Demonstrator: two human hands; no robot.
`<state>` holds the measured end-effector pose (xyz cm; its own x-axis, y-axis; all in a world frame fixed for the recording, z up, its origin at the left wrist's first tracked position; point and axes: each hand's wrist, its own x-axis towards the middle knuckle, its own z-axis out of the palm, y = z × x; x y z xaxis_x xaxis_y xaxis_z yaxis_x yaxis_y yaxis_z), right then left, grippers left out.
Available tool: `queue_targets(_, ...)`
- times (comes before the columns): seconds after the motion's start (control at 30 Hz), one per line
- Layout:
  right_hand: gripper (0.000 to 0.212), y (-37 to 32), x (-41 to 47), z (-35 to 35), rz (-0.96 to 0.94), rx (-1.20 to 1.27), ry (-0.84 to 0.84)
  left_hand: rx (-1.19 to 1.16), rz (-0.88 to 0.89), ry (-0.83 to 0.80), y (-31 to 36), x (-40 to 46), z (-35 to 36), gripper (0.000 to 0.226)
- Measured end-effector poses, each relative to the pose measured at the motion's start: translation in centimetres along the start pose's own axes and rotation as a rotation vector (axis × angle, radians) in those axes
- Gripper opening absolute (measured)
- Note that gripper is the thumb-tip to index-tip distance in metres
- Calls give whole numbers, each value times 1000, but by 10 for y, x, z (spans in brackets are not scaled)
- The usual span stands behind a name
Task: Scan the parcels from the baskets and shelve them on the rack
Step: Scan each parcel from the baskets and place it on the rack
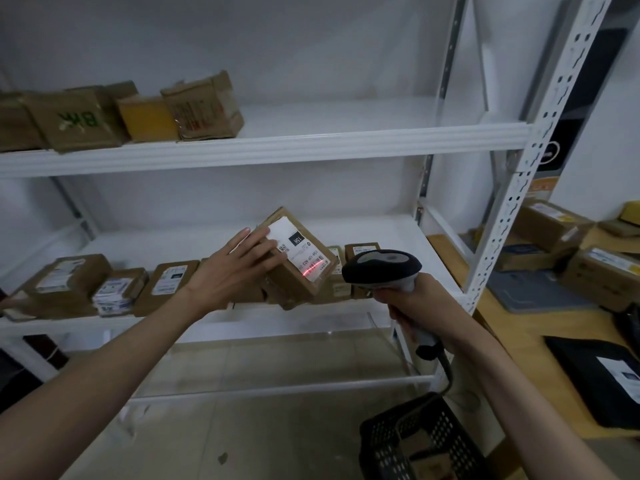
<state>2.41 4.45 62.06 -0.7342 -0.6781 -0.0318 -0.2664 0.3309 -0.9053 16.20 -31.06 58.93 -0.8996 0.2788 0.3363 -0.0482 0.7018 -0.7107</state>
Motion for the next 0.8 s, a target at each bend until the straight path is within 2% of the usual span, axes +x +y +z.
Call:
queue_targets(0.17, 37, -12, 8, -1, -103, 105, 65, -88, -67, 61, -8, 4, -16, 108)
queue_targets(0.3, 18, -31, 19, 0, -183, 199, 157, -171, -149, 127, -22, 13, -38, 98)
queue_targets(0.4, 14, -49, 27, -2, -227, 341, 192, -222, -200, 198, -39, 19, -55, 95)
queue_targets(0.63, 6, -96, 53, -2, -311, 546, 284, -310, -385, 338, -77, 54, -98, 106)
queue_targets(0.8, 12, -133, 82, 3, -352, 724, 341, -418, -497, 304, -98, 87, -114, 108)
